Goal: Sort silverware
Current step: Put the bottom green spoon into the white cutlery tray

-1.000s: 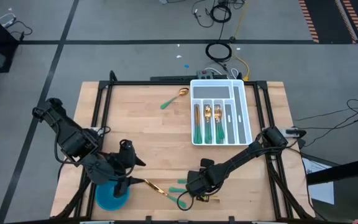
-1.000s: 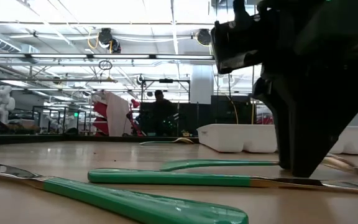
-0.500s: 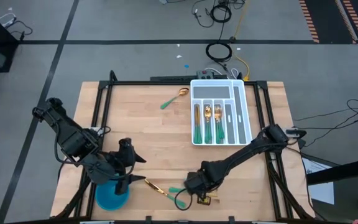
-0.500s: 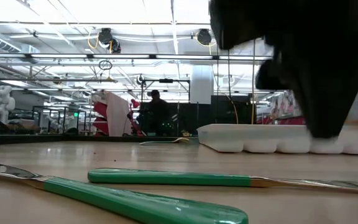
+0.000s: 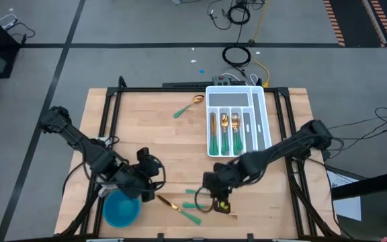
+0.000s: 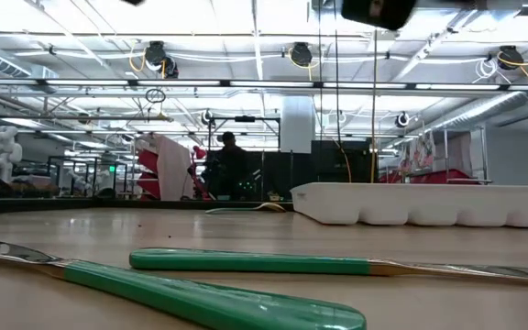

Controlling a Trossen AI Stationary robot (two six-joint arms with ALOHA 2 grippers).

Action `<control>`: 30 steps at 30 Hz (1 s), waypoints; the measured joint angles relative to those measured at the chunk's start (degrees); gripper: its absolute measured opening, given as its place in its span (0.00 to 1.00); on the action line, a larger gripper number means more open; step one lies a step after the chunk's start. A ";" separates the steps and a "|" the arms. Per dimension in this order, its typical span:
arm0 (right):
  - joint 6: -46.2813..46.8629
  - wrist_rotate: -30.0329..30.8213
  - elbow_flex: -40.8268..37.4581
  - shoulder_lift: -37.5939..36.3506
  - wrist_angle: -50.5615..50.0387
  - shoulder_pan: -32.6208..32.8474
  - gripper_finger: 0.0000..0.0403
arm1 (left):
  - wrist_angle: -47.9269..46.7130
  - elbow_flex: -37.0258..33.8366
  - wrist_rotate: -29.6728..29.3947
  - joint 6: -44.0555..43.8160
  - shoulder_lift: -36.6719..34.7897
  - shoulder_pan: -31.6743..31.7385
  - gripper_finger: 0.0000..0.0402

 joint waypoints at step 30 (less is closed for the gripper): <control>-8.84 -7.96 0.02 -12.21 13.79 -3.78 0.00 | 37.18 -3.82 -5.64 51.71 -0.01 2.74 0.71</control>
